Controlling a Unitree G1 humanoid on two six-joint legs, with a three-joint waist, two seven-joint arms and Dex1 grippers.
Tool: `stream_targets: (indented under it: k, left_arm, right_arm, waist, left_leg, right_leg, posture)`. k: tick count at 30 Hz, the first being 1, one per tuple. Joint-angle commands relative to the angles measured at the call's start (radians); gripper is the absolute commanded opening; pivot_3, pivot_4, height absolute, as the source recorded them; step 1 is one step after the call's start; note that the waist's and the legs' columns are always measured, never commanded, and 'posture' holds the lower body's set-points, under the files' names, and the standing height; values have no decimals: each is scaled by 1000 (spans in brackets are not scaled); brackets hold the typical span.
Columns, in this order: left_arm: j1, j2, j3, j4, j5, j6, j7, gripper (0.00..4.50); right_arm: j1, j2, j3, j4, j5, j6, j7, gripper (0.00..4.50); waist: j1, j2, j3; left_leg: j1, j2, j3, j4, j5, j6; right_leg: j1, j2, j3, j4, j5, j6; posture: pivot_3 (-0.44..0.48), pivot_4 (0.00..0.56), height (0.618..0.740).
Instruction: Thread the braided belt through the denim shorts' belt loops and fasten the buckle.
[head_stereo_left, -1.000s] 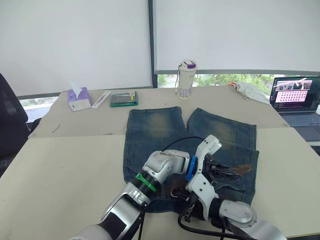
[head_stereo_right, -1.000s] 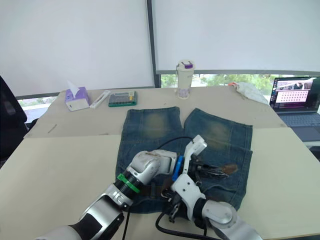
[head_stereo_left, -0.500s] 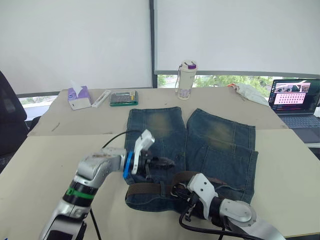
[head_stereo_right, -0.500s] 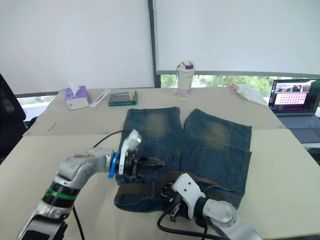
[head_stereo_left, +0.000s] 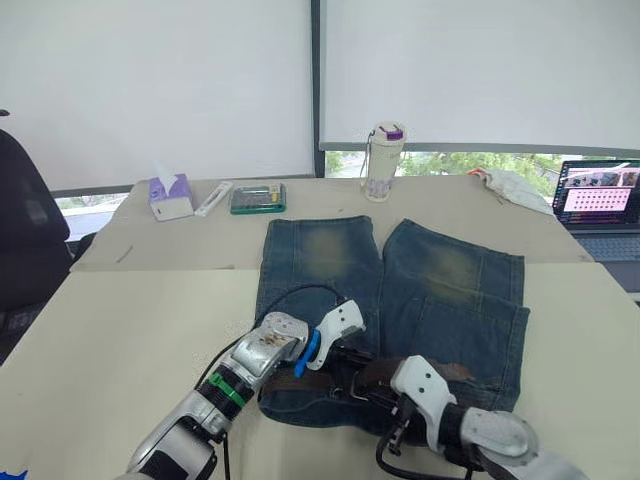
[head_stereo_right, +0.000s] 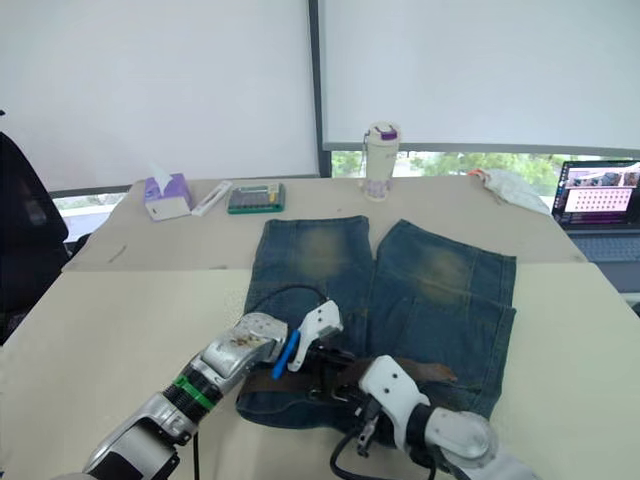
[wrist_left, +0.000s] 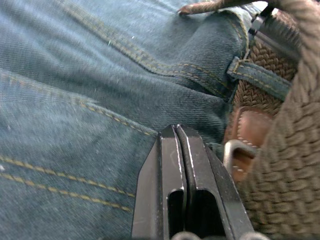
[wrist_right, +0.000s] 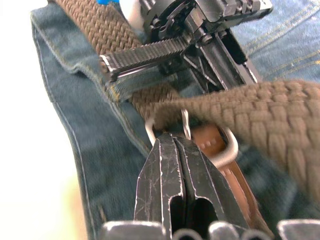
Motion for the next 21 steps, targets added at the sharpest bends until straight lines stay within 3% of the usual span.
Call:
stream_targets:
  k: [1,3,6,9,14,17,21]
  left_arm:
    - [56,3,-46,172,110,-134,4,79]
    - [58,-24,-18,200,97,-189,-4,79]
    - [48,-60,63,219,43,-198,-8,0]
    - [34,-61,166,198,-25,-172,-31,0]
    - [28,-10,327,-3,-230,98,-89,0]
    - [50,28,332,-129,-300,230,-144,0]
    - [67,34,301,-154,-284,246,-167,0]
  right_arm:
    - [114,-17,-143,-26,62,147,-17,0]
    - [160,-15,-222,-85,86,160,-19,0]
    - [243,-16,-314,-195,136,170,4,718]
    - [298,11,-360,-256,127,133,-29,1797]
    - [373,-22,-393,-289,131,8,-66,1797]
    - [397,-71,-426,-289,98,-65,-104,1797]
    - [349,-172,-458,-289,7,-73,-164,1797]
  waist:
    - [4,-2,-1]
    - [7,-3,0]
    - [11,-2,0]
    - [6,0,1]
    - [-25,5,13]
    - [-38,9,18]
    - [-36,9,19]
  left_leg:
    - [0,0,0,0,-1,1]
    - [-3,-1,0,0,-2,3]
    - [-4,-2,1,2,-2,4]
    - [-5,-2,0,5,-1,4]
    - [-6,0,0,4,0,2]
    - [-6,0,0,3,1,1]
    - [-6,-1,1,3,2,-2]
  right_leg:
    - [0,-1,0,0,0,0]
    - [1,-2,0,0,-2,3]
    - [1,-3,0,0,-2,4]
    - [-2,-2,-1,1,-1,5]
    - [-4,0,0,3,-1,6]
    - [-4,1,0,3,-1,6]
    - [-3,-1,0,2,-1,6]
  posture:
    - [0,150,740]
    - [0,150,740]
    - [0,150,740]
    - [0,150,740]
    - [0,150,740]
    - [0,150,740]
    - [0,150,740]
